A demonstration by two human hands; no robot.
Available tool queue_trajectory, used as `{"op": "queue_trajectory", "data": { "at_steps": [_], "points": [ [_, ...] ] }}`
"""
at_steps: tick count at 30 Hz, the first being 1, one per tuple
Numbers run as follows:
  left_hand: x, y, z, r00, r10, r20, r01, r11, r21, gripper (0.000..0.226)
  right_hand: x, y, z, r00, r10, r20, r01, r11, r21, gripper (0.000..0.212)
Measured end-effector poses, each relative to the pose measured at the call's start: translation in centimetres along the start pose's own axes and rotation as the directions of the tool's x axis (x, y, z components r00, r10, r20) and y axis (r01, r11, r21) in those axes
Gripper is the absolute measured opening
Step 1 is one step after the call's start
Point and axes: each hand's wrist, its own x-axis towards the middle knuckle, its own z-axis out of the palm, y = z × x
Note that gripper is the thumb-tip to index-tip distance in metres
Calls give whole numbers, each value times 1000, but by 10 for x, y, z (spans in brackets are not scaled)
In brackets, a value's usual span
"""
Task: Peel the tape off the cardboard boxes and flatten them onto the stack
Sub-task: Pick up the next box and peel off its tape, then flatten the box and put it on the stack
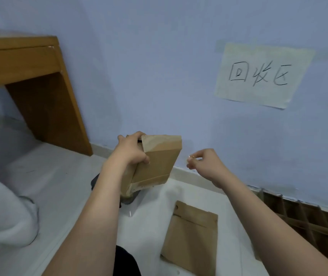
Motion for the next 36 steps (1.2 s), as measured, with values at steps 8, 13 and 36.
{"op": "queue_trajectory", "data": {
  "at_steps": [8,13,36],
  "points": [
    [27,-66,-3,894,-282,-348,248,959,-141,73,64,4,124,993,9,114,-4,999,-42,63],
    [35,-87,0,824,-340,-454,285,940,-188,76,93,29,200,984,83,157,-63,990,-129,17],
    [47,-114,10,829,-360,-428,320,933,-166,78,124,68,336,999,2,41,7,975,-221,20]
  ]
}}
